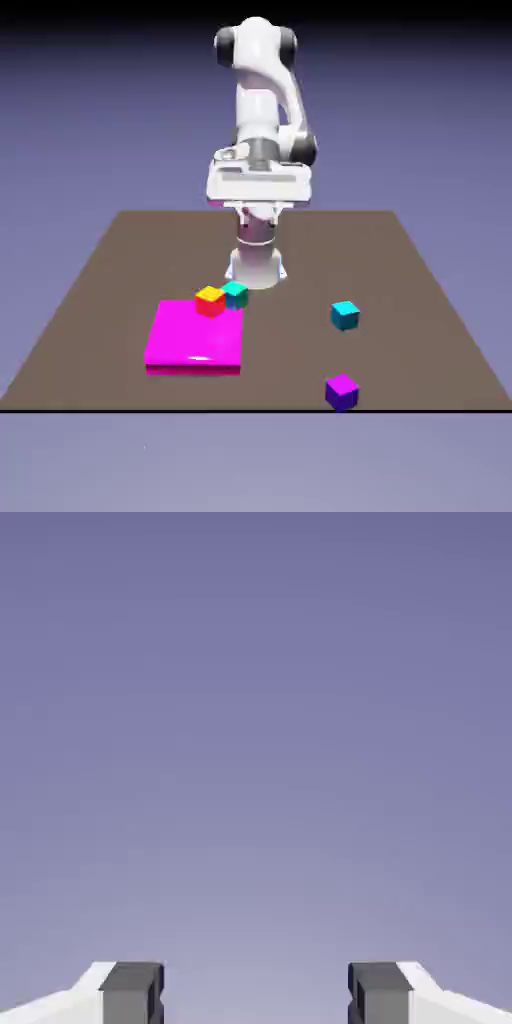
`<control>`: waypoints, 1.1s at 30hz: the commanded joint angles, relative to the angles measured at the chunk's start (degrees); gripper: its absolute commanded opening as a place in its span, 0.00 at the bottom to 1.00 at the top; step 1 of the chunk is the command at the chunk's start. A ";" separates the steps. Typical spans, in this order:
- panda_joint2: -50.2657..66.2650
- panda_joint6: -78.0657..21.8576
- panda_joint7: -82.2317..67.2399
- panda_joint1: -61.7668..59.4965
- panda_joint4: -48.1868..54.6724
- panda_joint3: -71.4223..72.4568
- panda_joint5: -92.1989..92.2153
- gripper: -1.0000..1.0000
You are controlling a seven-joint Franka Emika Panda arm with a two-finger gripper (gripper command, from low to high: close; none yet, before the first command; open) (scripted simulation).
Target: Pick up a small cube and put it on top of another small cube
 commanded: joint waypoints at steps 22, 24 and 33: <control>45.69 -51.47 14.09 11.24 23.24 18.84 2.61 0.50; 49.84 -56.15 15.37 12.27 25.35 20.55 2.85 0.50; 57.88 -48.64 16.91 14.26 21.94 20.26 1.52 0.00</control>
